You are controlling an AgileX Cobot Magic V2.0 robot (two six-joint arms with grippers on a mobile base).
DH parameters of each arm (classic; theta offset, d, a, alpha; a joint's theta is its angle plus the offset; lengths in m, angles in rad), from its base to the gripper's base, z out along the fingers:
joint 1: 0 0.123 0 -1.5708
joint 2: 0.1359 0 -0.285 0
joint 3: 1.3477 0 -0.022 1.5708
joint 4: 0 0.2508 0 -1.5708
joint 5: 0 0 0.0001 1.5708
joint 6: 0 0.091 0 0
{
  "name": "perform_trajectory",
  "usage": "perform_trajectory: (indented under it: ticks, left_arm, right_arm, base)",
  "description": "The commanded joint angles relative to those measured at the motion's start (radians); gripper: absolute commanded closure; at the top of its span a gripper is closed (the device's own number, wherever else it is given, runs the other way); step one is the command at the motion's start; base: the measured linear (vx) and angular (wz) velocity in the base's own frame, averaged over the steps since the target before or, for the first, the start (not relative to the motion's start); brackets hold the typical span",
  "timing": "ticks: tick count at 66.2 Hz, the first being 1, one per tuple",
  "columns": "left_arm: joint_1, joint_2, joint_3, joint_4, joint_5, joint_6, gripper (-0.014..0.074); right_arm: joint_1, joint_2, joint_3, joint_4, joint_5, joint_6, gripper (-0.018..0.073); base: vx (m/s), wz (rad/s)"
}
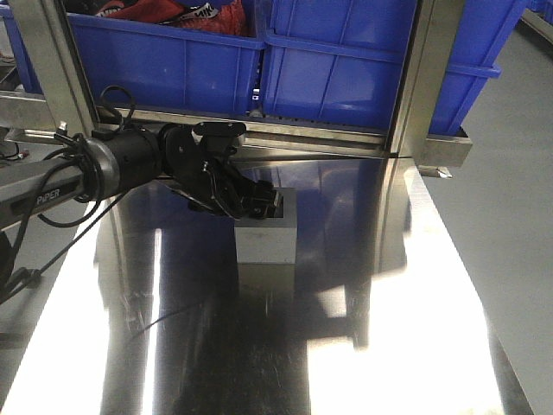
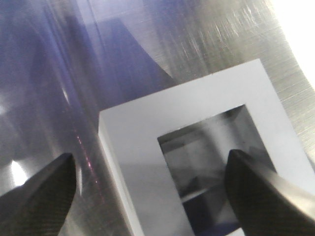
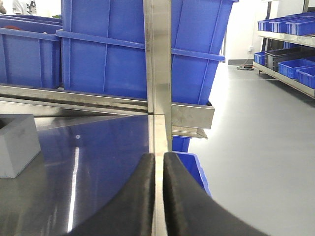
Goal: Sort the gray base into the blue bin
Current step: 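Close the left gripper on the block's rim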
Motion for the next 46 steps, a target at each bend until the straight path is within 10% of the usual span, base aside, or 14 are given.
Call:
perform_trajectory:
  ticks: [1,46]
  left_arm:
    - [-0.006,-0.060,-0.029,-0.011,0.004,-0.005,0.0006]
    - [-0.006,-0.060,-0.029,0.007,0.099,0.006,0.0604]
  right_arm:
    - [-0.004,-0.009,-0.004,-0.006,-0.078,-0.007,0.0564]
    - [-0.004,-0.009,-0.004,-0.006,-0.078,-0.007,0.0564]
  base:
    - [0.00,0.00]
    - [0.00,0.00]
